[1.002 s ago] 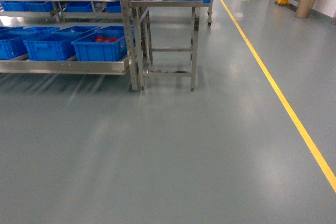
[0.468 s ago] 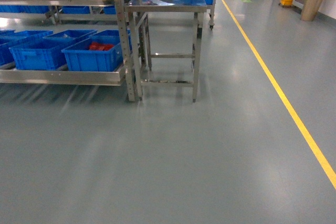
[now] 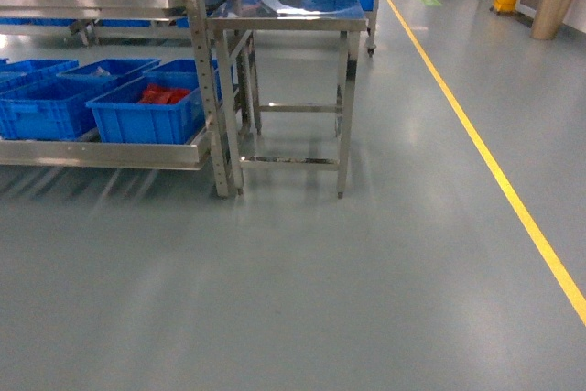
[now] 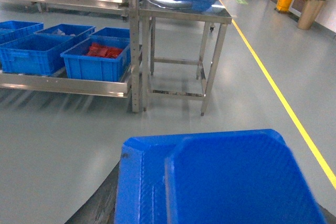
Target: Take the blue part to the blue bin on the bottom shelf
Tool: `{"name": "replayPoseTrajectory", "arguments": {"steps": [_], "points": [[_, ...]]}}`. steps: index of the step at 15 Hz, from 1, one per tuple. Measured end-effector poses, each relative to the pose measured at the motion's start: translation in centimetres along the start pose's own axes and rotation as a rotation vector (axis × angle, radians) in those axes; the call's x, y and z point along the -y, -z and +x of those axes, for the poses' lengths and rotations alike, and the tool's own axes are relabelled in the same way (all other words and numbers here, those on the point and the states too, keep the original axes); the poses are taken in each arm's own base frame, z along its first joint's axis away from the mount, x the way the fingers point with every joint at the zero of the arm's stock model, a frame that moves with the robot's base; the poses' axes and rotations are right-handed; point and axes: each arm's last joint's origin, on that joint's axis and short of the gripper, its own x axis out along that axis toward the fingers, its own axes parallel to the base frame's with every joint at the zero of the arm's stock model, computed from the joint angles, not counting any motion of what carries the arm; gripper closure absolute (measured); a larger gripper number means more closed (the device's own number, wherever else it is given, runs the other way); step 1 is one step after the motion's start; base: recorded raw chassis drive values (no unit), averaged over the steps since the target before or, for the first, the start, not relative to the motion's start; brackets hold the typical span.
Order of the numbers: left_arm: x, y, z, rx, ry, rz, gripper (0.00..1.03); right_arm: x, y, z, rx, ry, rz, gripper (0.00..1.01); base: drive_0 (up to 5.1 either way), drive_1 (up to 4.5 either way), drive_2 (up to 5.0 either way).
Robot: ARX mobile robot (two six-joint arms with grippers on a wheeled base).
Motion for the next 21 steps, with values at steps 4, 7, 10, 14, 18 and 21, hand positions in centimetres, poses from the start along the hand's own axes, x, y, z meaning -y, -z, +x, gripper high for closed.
{"name": "replayPoseTrajectory", "arguments": {"steps": [4, 7, 10, 14, 18, 21], "points": [[-0.01, -0.05, -0.01, 0.005, -0.002, -0.002, 0.6, 0.0, 0.06, 0.0, -0.006, 0.0, 0.0, 0.03, 0.0, 4.29, -4.4], [-0.01, -0.02, -0.01, 0.002, -0.002, -0.001, 0.6, 0.0, 0.04, 0.0, -0.004, 0.0, 0.0, 0.03, 0.0, 4.31, -4.4], [0.0, 0.0, 0.0, 0.0, -0.002, 0.0, 0.6, 0.0, 0.04, 0.0, -0.004, 0.0, 0.0, 0.03, 0.1, 4.45, -4.2], [0.0, -0.02, 0.0, 0.002, -0.002, -0.001, 0.6, 0.0, 0.06, 0.0, -0.006, 0.0, 0.0, 0.03, 0.1, 4.42, -4.2], [0.0, -0.04, 0.0, 0.003, -0.002, -0.001, 0.6, 0.0, 0.02, 0.0, -0.002, 0.001, 0.0, 0.03, 0.1, 4.42, -4.2], [-0.01, 0.0, 0.0, 0.001, -0.002, 0.0, 0.6, 0.0, 0.06, 0.0, -0.006, 0.0, 0.0, 0.03, 0.1, 4.4, -4.3]]}}
